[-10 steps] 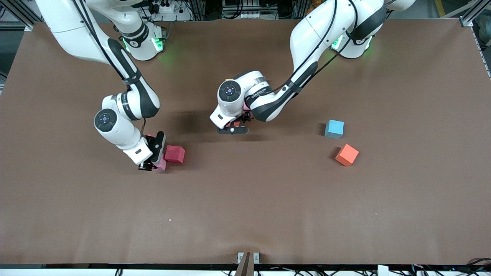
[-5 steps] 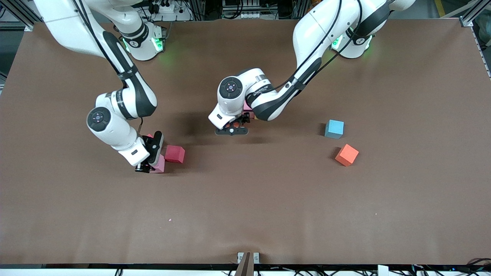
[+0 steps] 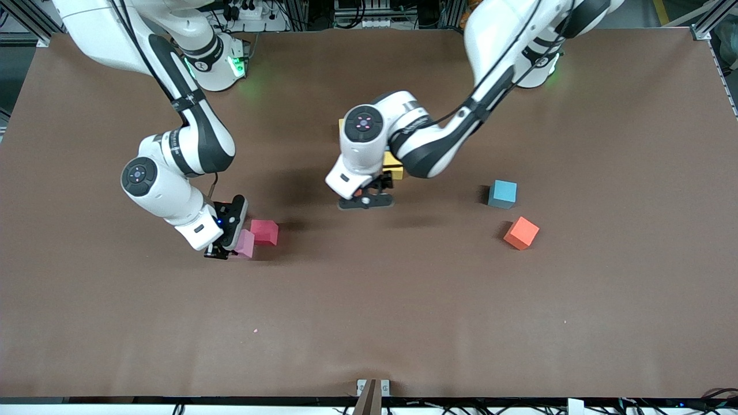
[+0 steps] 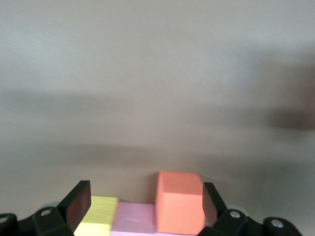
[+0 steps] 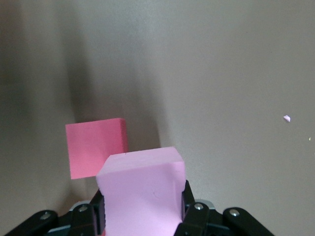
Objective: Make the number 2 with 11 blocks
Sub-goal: 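Carry the pink cube with the right gripper while the left gripper grasps cyan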
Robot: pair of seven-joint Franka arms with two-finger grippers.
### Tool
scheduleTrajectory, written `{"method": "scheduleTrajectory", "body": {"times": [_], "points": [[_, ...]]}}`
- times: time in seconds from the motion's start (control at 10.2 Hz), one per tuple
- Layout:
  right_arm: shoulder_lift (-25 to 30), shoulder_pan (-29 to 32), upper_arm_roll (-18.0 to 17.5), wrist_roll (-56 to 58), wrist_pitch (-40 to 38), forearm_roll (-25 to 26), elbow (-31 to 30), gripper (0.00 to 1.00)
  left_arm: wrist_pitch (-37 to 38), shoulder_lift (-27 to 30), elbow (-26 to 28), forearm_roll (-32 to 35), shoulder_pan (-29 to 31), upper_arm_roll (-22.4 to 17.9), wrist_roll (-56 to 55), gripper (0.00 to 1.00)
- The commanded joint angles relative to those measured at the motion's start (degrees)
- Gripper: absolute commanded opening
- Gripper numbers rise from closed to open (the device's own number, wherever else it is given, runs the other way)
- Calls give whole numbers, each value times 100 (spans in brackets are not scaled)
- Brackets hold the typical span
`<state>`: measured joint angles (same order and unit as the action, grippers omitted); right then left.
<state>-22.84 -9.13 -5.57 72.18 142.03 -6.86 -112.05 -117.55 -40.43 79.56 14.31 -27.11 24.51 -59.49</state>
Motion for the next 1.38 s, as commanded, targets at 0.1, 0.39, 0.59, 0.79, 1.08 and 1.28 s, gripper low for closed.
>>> {"method": "scheduleTrajectory", "body": {"times": [0.1,0.39,0.59,0.79,1.08,1.28], "points": [[122,-237,-23,-676,-429,-96,95,24,4,1088,1217,-7,837,44,461,100],[113,-773,-14,-2037,-816,-96,542,24,4,1695,1939,-42,1523,54,1471,100],[78,-1185,-6,-3160,-967,-96,685,24,-22,1871,2334,-16,1953,45,2104,100],[26,-1695,47,-4688,-949,-96,685,25,-92,2047,2677,-16,2411,45,3044,100],[-202,-2030,38,-6885,-775,-105,737,25,-591,2145,3405,-7,2877,45,3908,100],[-649,-2355,65,-8407,-310,-61,956,25,-1268,2136,3986,54,3079,45,3963,100]]}}
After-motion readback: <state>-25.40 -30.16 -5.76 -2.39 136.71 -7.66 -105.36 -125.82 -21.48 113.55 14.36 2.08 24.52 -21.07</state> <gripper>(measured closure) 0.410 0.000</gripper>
